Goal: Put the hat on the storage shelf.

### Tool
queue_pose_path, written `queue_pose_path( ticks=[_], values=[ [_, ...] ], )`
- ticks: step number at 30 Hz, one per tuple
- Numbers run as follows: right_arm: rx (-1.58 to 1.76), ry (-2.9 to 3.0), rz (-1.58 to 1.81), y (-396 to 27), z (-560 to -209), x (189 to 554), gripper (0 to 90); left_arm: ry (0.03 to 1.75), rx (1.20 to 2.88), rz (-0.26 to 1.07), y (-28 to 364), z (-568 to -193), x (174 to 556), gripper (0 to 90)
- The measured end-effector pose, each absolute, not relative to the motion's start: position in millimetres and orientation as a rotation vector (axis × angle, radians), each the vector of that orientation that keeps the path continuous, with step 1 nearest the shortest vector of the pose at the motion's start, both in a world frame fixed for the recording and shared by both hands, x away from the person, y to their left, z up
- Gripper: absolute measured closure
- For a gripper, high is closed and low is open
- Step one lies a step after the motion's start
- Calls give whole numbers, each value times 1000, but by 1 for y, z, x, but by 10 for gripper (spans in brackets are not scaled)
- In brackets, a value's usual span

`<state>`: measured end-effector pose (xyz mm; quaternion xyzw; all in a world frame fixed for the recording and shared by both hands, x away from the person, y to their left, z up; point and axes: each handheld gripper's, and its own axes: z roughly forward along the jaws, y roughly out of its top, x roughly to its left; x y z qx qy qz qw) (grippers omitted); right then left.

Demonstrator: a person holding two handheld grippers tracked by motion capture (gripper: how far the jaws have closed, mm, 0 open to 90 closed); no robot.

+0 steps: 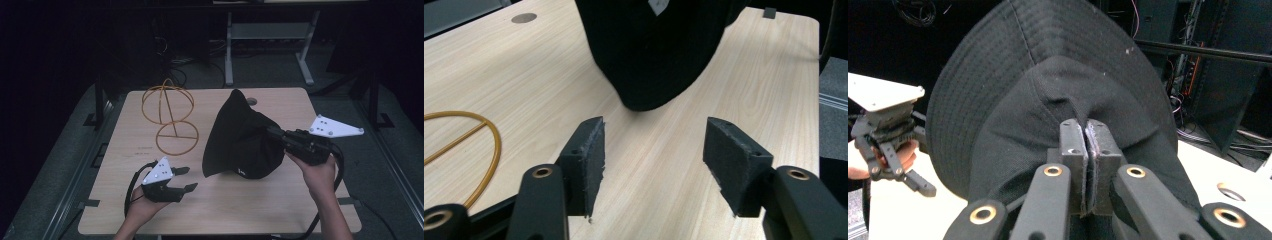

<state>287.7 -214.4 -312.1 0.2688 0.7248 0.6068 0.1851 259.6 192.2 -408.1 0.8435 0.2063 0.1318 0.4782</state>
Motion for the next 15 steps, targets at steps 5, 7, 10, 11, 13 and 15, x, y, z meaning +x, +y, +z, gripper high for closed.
queue_pose_path(
  ticks=[5,7,10,11,13,15],
  values=[
    [752,2042,1718,-208,-301,294,872,502,2068,313,193,-412,259,400],
    [753,2048,1724,-203,-293,300,872,501,2076,316,193,-415,259,391],
    [761,2049,1730,-200,-288,304,873,498,2085,312,193,-416,258,387],
    [763,2053,1729,-199,-286,306,873,494,2088,314,193,-417,258,387],
    [768,2058,1723,-195,-281,312,873,492,2085,314,193,-418,258,384],
    [764,2076,1715,-190,-277,318,874,489,2084,313,193,-418,258,384]
  ],
)
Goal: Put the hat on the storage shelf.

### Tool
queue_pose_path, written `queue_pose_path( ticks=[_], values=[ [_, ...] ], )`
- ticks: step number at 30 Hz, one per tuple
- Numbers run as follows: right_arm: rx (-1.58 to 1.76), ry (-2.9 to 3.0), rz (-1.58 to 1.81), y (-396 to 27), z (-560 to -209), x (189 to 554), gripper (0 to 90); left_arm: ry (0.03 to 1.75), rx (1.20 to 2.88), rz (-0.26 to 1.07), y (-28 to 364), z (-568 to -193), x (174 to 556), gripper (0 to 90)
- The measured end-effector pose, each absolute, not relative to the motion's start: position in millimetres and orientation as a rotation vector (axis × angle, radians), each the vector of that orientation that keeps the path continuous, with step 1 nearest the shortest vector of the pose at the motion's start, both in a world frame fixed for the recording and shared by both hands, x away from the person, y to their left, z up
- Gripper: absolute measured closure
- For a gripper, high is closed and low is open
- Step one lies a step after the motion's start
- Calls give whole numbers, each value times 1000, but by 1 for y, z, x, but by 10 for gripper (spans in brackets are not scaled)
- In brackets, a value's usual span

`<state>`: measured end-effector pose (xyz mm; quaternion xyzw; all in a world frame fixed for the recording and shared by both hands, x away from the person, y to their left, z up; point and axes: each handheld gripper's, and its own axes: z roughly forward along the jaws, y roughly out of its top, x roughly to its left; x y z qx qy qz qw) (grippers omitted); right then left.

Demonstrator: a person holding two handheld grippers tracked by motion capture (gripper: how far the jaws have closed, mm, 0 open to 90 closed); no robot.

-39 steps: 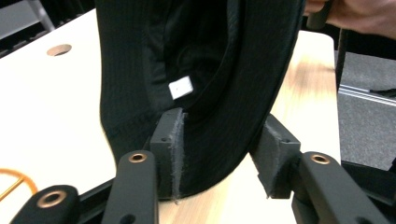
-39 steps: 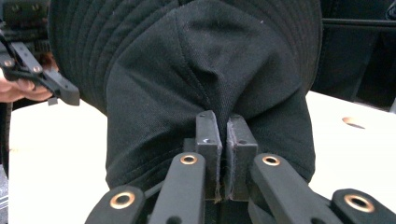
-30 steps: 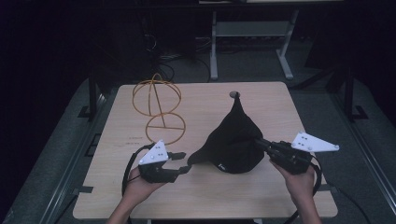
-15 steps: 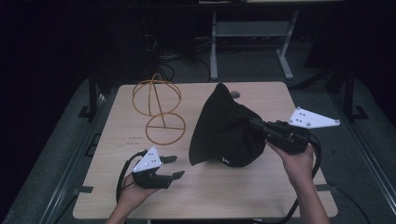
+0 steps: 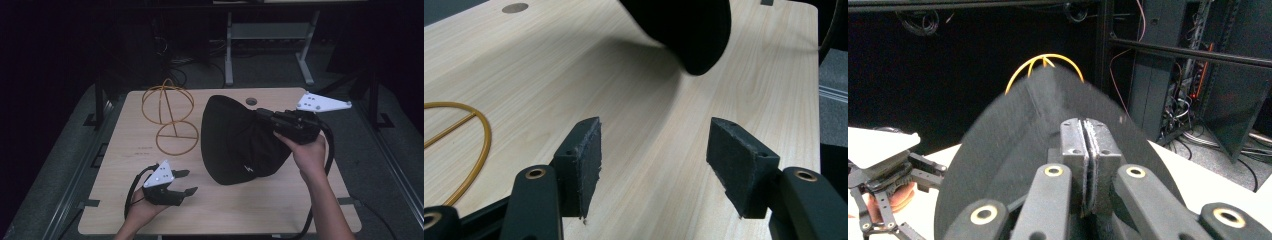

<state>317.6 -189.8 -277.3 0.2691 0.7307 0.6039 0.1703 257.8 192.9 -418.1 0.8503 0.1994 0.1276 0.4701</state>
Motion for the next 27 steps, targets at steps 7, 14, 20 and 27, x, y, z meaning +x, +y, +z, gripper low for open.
queue_pose_path(
  ticks=[7,14,20,27],
  values=[
    [761,2120,1685,-175,-271,330,878,475,2101,317,191,-420,258,384],
    [728,2161,1647,-159,-257,341,880,463,2102,310,189,-422,257,382],
    [696,2174,1625,-144,-238,354,881,450,2107,313,188,-422,256,382],
    [651,2179,1632,-123,-207,371,882,437,2125,288,186,-426,255,382]
  ],
)
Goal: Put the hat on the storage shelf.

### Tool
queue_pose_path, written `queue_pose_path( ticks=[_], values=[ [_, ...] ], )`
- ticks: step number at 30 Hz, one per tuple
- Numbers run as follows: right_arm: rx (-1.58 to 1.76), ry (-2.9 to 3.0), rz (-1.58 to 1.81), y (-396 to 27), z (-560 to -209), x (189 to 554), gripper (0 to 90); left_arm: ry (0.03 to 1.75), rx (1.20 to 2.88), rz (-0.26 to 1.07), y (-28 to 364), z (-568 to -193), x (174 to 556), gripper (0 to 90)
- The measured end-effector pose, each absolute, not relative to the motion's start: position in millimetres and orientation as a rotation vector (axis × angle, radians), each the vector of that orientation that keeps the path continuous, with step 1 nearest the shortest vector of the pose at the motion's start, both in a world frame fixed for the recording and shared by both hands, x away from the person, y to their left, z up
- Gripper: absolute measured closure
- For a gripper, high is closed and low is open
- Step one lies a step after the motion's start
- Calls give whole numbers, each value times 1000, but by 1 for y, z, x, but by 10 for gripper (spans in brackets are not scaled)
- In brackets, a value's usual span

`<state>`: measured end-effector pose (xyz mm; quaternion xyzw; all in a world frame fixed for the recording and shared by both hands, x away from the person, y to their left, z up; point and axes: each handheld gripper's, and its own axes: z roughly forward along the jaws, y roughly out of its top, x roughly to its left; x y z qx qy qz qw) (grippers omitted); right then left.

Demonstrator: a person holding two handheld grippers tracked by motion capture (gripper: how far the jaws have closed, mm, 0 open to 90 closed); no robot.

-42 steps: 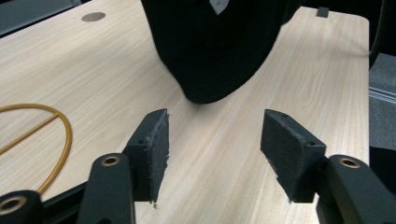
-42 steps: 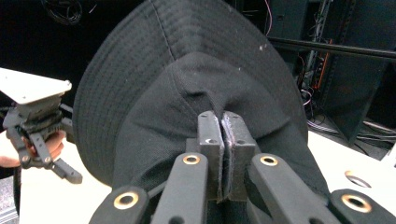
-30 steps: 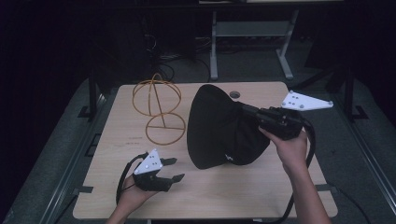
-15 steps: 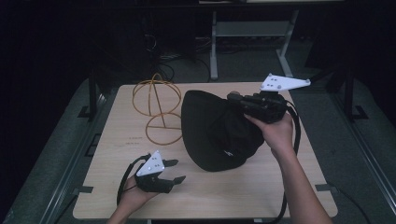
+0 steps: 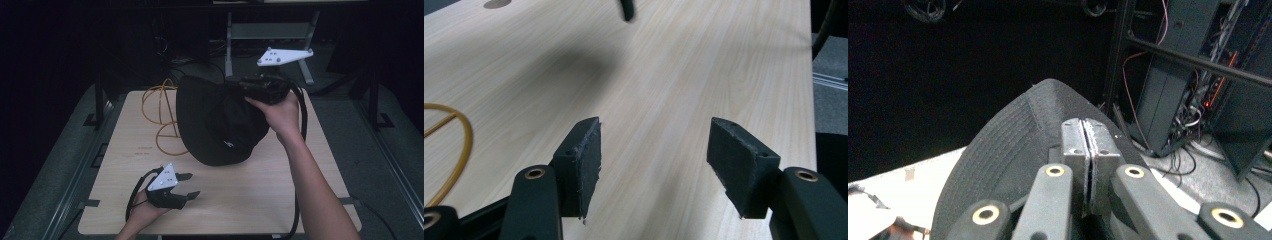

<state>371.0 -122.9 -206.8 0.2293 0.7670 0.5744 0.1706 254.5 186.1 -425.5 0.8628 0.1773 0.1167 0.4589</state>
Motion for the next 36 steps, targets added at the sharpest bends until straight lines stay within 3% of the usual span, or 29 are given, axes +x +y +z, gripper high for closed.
queue_pose_path(
  ticks=[22,36],
  values=[
    [521,2283,1606,-30,-157,428,882,369,2167,266,174,-432,250,383],
    [480,2445,1438,47,-155,472,882,345,2187,254,169,-435,254,387]
  ],
)
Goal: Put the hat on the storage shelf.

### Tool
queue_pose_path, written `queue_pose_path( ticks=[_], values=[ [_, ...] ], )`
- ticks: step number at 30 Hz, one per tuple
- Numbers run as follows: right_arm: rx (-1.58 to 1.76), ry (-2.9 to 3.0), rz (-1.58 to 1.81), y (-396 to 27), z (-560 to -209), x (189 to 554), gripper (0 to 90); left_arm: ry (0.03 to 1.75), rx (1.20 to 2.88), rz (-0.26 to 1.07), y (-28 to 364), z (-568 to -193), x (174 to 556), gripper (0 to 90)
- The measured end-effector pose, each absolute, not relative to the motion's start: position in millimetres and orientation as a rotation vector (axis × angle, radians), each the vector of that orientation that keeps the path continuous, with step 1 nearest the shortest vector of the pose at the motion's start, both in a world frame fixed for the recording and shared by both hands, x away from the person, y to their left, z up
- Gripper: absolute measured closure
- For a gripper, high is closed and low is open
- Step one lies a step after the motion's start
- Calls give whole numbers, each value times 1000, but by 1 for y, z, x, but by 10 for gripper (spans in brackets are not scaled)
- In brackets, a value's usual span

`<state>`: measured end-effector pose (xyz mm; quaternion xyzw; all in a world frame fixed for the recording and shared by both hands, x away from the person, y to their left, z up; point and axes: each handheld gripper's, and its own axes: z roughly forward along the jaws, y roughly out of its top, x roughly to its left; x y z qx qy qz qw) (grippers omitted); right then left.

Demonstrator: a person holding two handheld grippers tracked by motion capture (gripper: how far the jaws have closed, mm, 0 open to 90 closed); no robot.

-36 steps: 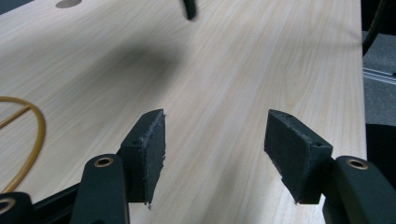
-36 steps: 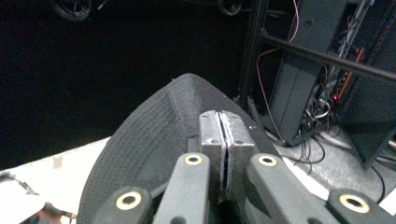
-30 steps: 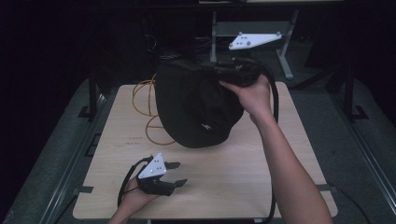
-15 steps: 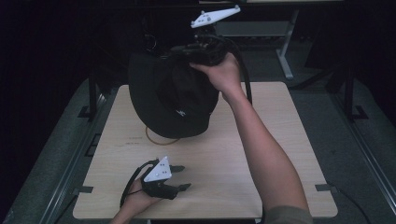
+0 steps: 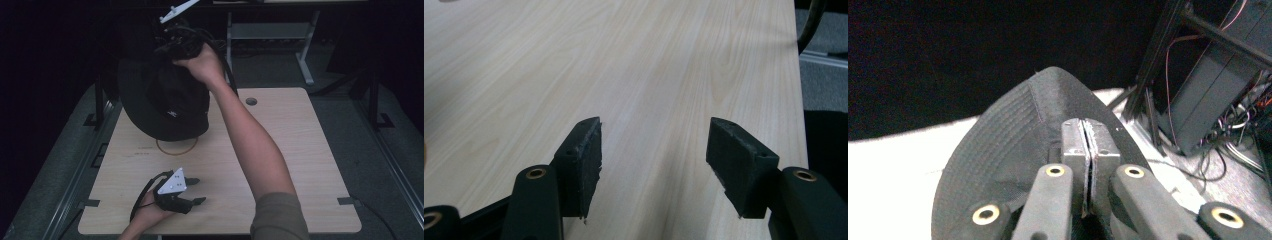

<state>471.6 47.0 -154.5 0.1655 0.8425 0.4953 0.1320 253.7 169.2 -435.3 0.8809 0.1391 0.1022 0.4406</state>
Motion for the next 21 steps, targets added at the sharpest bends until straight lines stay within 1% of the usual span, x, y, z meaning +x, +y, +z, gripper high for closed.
queue_pose_path(
  ticks=[3,4,5,6,9,12,13,14,15,17,18,19,20,21],
  values=[
    [467,2490,1372,68,-161,479,882,332,2197,257,166,-437,254,387],
    [467,2490,1372,68,-161,479,882,332,2197,257,166,-437,254,387],
    [452,2513,1331,81,-166,484,882,328,2200,255,165,-437,253,387],
    [452,2513,1331,81,-166,484,882,328,2200,255,165,-437,253,387],
    [437,2557,1265,105,-177,490,882,326,2209,253,162,-436,251,387],
    [422,2564,1240,114,-182,493,879,325,2208,254,162,-437,251,386],
    [394,2563,1183,122,-187,494,844,328,2213,250,163,-436,251,386],
    [394,2563,1183,122,-187,494,844,328,2213,250,163,-436,251,386],
    [406,2584,1160,127,-193,495,618,326,2213,254,163,-436,251,386],
    [422,2594,1157,126,-194,494,611,326,2213,254,162,-436,250,386],
    [423,2581,1187,118,-195,493,568,323,2215,254,162,-436,250,385],
    [437,2576,1202,113,-196,492,544,324,2213,253,162,-437,250,384],
    [437,2576,1202,113,-196,492,544,324,2213,253,162,-437,250,383],
    [476,2576,1236,101,-197,492,511,321,2211,244,161,-437,250,383]
  ],
)
